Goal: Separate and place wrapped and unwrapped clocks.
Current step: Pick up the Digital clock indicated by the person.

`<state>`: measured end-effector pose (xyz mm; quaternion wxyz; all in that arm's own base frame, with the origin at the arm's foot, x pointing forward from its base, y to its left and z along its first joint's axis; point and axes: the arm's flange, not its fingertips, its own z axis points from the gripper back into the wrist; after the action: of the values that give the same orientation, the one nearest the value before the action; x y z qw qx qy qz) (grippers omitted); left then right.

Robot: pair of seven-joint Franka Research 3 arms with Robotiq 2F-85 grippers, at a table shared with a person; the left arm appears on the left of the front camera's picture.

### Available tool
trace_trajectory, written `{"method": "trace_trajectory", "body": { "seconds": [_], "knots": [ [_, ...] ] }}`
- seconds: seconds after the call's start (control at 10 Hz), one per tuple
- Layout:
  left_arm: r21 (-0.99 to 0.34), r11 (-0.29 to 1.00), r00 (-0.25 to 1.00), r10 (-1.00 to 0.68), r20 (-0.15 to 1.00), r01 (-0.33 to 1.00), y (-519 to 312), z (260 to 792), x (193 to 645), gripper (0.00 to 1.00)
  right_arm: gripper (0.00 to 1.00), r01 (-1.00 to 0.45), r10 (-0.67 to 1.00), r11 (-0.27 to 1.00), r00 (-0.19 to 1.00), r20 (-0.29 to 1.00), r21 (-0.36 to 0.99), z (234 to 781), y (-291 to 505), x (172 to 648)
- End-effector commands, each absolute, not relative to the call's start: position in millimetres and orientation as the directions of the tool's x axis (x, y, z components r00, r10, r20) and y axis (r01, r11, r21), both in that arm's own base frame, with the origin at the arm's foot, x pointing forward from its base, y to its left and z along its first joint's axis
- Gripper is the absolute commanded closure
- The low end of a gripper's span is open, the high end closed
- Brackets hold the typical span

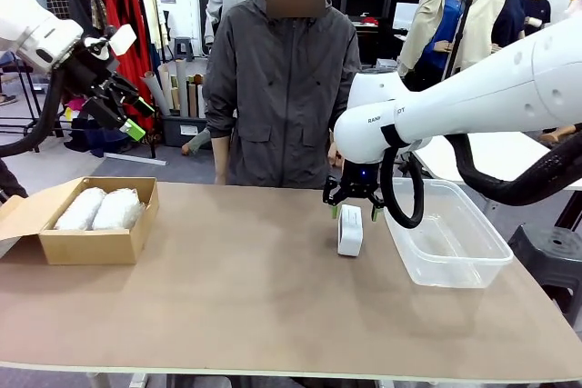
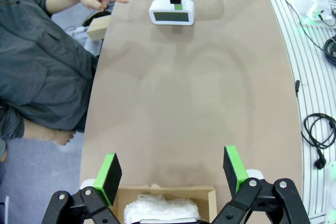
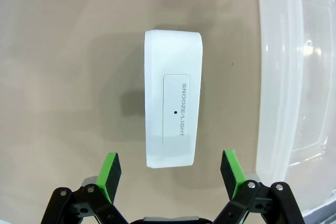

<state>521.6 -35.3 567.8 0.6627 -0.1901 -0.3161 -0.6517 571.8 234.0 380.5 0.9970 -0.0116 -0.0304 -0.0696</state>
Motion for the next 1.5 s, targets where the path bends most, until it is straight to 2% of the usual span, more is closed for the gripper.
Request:
{"method": "trace_trajectory", "body": {
  "seconds": [0.0,0.4,0.8,1.3,1.4],
  "knots": [
    [0.162,0.084,-0.046,-0.745,0.666,0.983,-35,569,521,0.0,0.0,0.187,-0.187,0.982,0.978,0.087,0.012,376,233,579],
    [0.162,0.084,-0.046,-0.745,0.666,0.983,-35,569,521,0.0,0.0,0.247,-0.248,0.969,0.966,0.07,0.03,361,233,594],
    [0.162,0.084,-0.046,-0.745,0.666,0.983,-35,569,521,0.0,0.02,0.24,-0.24,0.971,0.968,0.074,0.011,341,229,598],
    [0.162,0.084,-0.046,-0.745,0.666,0.983,-35,569,521,0.0,1.0,0.241,-0.241,0.971,0.968,0.068,0.007,342,228,598],
    [0.162,0.084,-0.046,-0.745,0.666,0.983,-35,569,521,0.0,1.0,0.238,-0.238,0.971,0.969,0.066,0.007,342,228,597]
  ]
}}
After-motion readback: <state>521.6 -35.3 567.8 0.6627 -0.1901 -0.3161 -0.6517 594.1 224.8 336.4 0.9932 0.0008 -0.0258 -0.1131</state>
